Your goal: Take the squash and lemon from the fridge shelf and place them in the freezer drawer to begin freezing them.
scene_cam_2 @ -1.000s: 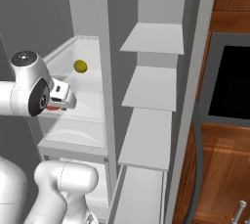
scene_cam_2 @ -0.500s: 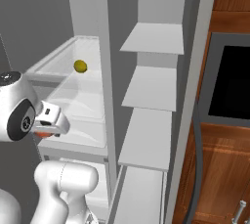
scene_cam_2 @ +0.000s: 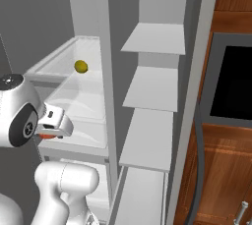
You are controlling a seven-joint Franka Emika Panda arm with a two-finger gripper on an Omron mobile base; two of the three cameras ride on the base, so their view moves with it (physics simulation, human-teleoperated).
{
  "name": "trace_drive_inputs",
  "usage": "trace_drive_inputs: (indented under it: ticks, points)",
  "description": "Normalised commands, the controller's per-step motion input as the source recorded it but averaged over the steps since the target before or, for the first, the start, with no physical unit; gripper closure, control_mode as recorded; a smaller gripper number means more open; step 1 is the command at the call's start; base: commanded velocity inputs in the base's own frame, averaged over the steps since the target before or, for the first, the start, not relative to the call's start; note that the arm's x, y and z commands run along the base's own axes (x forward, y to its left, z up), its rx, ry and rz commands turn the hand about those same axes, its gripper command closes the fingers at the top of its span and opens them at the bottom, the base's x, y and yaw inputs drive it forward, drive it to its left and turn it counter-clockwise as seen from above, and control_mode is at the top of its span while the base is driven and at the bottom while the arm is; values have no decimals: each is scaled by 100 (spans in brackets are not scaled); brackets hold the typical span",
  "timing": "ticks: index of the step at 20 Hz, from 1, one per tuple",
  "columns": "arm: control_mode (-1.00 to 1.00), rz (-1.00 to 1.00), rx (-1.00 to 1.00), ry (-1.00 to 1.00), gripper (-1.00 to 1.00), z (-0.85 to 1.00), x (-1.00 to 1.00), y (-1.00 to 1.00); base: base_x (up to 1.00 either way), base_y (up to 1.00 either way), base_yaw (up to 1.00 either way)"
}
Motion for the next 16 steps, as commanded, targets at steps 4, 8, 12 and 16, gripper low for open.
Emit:
trace_drive_inputs:
  ticks: [4,8,12,16]
  points:
    - [-100,0,1,-11,100,0,-30,-6,0,0,0]
    - [-100,0,0,-2,100,0,-31,0,0,0,0]
    - [100,0,0,-1,100,0,-11,0,-19,0,0]
    - [100,0,0,0,100,0,0,0,-17,0,0]
